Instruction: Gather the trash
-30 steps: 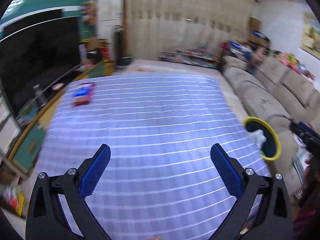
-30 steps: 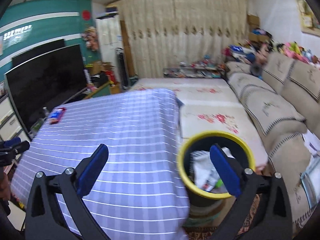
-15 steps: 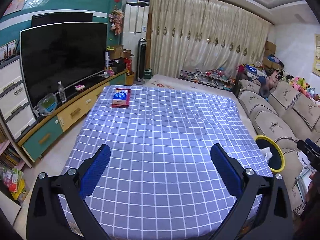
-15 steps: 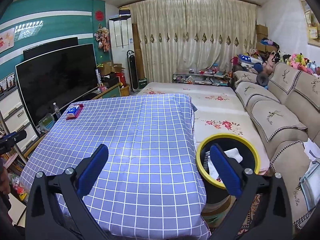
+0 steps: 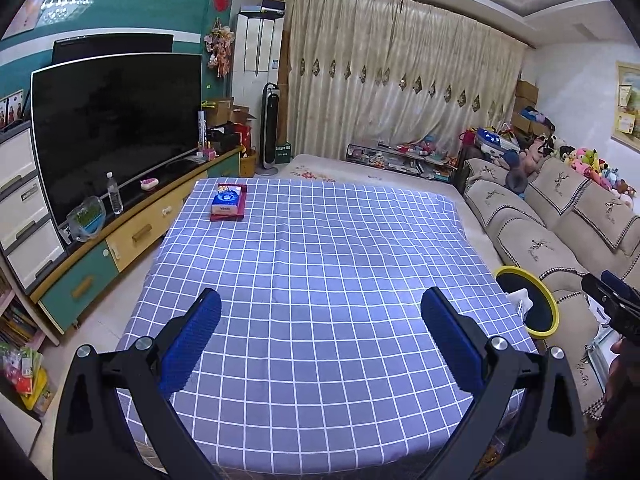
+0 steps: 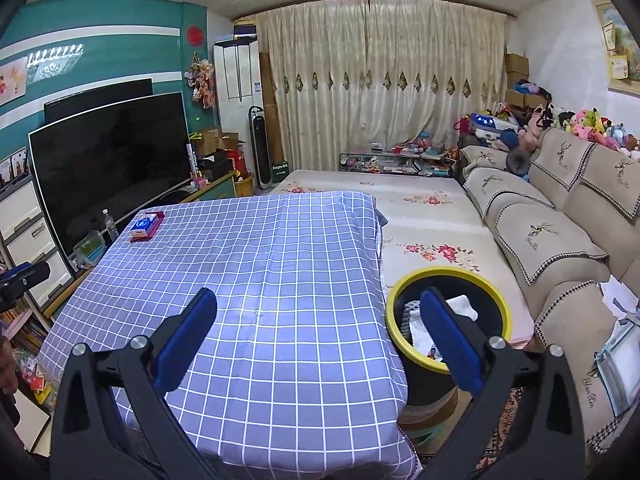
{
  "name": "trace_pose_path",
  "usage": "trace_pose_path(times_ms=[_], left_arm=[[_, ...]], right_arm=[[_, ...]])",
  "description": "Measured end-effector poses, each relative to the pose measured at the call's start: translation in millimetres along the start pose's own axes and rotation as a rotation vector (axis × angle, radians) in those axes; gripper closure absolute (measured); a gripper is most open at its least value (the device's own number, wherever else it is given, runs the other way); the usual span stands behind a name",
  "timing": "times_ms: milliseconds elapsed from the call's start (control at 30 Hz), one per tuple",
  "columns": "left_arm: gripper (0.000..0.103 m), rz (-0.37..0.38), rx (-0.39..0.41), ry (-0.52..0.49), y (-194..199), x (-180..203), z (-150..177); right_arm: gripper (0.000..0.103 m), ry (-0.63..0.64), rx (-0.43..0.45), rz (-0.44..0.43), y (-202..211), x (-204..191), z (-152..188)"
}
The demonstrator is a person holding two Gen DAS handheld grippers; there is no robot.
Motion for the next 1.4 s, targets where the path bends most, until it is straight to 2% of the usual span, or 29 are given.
trace_pose_path(times_ms=[1400], left_arm=[[0.005, -0.007, -0.029, -0.029, -11, 5, -2]], right_arm=[[0.006, -0.014, -0.020, -0.015, -13, -1, 3]])
Point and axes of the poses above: each gripper's, at about its wrist camera, not at the fingertips, and y roughly against the way its jaws point, x to its right, z to its underside, the point moved 3 cm from there along -y, roughly the way its jaws point, and after that the axes turned 9 degrees about y, right-handed, at the moved point
